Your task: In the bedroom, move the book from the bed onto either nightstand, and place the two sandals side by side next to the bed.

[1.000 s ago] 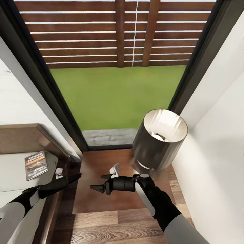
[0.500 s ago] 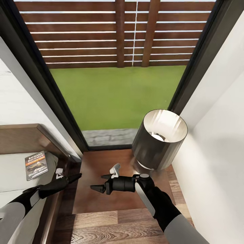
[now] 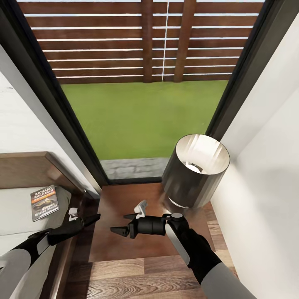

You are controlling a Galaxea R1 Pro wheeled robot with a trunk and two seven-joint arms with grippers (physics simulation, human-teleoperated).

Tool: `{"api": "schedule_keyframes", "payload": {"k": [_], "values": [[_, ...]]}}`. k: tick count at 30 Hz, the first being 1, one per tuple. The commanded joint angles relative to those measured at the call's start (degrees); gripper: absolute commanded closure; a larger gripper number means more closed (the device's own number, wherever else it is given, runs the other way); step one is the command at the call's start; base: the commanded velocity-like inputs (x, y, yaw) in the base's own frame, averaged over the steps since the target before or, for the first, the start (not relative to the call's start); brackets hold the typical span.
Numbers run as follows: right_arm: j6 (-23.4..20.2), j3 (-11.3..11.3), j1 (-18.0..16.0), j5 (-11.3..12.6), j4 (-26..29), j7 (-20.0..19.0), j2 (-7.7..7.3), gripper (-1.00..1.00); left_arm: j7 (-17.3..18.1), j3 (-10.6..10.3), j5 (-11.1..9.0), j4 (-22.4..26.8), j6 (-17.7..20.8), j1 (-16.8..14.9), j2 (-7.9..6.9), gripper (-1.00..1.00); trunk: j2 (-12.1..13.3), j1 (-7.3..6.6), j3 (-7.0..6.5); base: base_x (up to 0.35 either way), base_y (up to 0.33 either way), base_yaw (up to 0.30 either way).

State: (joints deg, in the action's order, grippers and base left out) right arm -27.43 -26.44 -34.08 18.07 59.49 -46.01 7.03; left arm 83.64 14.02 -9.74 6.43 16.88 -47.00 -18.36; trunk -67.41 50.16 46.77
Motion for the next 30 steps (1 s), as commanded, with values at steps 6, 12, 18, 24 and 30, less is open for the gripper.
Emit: {"api": "schedule_keyframes", "payload": {"k": [6,12,18,24,30], "values": [[-0.46,-0.02,-0.04,0.48,0.01,0.04,0.0,-1.0,0.2,-0.05,-0.1,-0.01,0.61,-0.02,-0.01,-1.0,-0.03,0.0,0.04,0.0,0.0,0.003],[-0.47,-0.02,-0.03,0.45,0.01,0.04,0.0,-1.0,0.16,-0.05,-0.1,-0.01,0.61,-0.02,0.0,-1.0,-0.03,0.0,0.04,0.0,0.0,0.2],[-0.46,-0.02,-0.03,0.48,0.01,0.04,0.0,-1.0,0.15,-0.05,-0.1,-0.01,0.61,-0.02,0.01,-1.0,-0.03,0.0,0.04,0.0,0.0,0.28],[-0.47,-0.02,-0.04,0.48,0.01,0.03,0.01,-1.0,0.15,-0.05,-0.1,-0.01,0.61,-0.02,0.06,-1.0,-0.03,0.0,0.04,0.0,0.0,0.284],[-0.49,-0.02,-0.04,0.47,0.01,0.04,-0.02,-1.0,0.14,-0.05,-0.1,-0.01,0.61,-0.02,0.08,-1.0,-0.03,0.0,0.04,0.0,0.0,0.115]]}}
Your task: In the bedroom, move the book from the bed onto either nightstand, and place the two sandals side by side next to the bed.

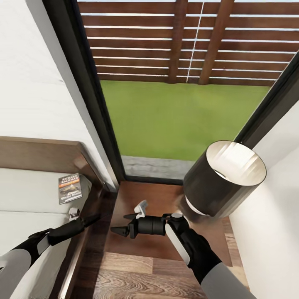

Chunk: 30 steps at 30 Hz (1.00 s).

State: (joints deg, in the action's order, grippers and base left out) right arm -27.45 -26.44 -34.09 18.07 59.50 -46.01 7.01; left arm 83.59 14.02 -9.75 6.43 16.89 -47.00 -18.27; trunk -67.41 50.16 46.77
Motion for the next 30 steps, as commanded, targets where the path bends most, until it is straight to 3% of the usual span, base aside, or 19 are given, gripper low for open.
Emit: {"api": "schedule_keyframes", "payload": {"k": [1,30], "values": [[-0.46,-0.02,-0.02,0.47,0.01,0.04,-0.01,-1.0,0.19,-0.04,-0.1,-0.01,0.6,-0.02,-0.01,-1.0,-0.03,0.0,0.04,0.0,0.0,0.078],[-0.46,-0.02,-0.03,0.47,0.01,0.04,-0.01,-1.0,0.21,-0.04,-0.1,-0.01,0.6,-0.02,0.36,-1.0,-0.03,0.0,0.04,0.0,0.0,0.259]]}}
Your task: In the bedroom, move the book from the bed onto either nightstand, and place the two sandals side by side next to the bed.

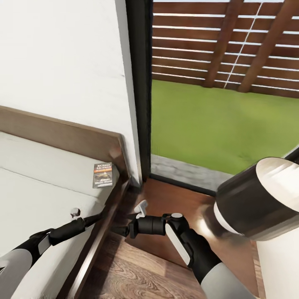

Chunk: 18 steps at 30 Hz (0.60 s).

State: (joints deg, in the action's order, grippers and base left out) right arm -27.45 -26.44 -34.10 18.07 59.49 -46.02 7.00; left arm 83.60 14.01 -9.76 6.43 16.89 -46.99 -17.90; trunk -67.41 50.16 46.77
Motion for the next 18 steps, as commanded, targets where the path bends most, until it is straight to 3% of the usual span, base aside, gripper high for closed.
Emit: {"api": "schedule_keyframes", "payload": {"k": [1,7,18], "values": [[-0.45,-0.02,-0.02,0.46,0.01,0.05,0.01,-1.0,0.19,-0.03,-0.08,-0.02,0.6,-0.03,-0.01,-1.0,-0.02,0.0,0.04,0.0,0.0,0.252],[-0.46,-0.02,-0.02,0.47,0.01,0.05,0.0,-1.0,0.17,-0.03,-0.08,-0.02,0.6,-0.03,0.05,-1.0,-0.02,0.0,0.04,0.0,0.0,0.18],[-0.45,-0.02,-0.01,0.47,0.02,0.02,-0.01,-1.0,0.09,-0.03,-0.16,-0.1,0.6,-0.03,0.36,-1.0,-0.02,0.0,0.04,0.0,0.0,0.015]]}}
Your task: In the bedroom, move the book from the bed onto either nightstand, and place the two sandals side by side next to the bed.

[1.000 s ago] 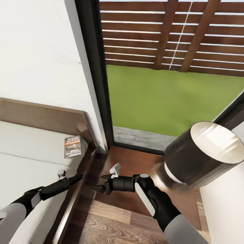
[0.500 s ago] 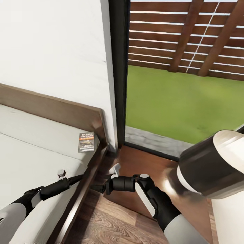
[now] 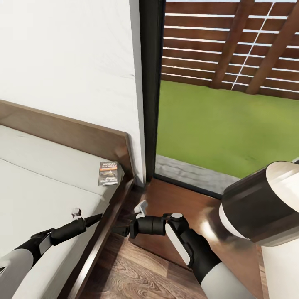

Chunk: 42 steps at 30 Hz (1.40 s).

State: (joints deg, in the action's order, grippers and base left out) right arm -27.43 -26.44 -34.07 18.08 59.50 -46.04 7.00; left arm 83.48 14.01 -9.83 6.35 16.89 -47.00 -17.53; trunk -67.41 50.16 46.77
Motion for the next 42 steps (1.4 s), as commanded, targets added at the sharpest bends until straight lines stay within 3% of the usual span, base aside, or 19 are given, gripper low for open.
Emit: {"api": "schedule_keyframes", "payload": {"k": [1,18,42], "values": [[-0.46,-0.02,-0.03,0.47,0.01,0.05,-0.01,-1.0,0.2,-0.03,-0.09,-0.01,0.62,-0.02,0.0,-1.0,-0.02,0.0,0.04,0.0,0.0,0.0],[-0.46,-0.02,-0.03,0.47,0.01,0.01,0.02,-1.0,-0.07,-0.03,-0.08,-1.6,0.64,-0.02,0.05,-1.0,-0.02,0.0,0.04,0.0,0.03,0.017],[-0.45,-0.02,-0.04,0.47,0.0,0.06,0.03,-1.0,-0.08,-0.03,-0.01,-1.6,0.6,-0.02,0.39,-1.0,-0.02,0.0,0.04,0.0,0.0,0.284]]}}
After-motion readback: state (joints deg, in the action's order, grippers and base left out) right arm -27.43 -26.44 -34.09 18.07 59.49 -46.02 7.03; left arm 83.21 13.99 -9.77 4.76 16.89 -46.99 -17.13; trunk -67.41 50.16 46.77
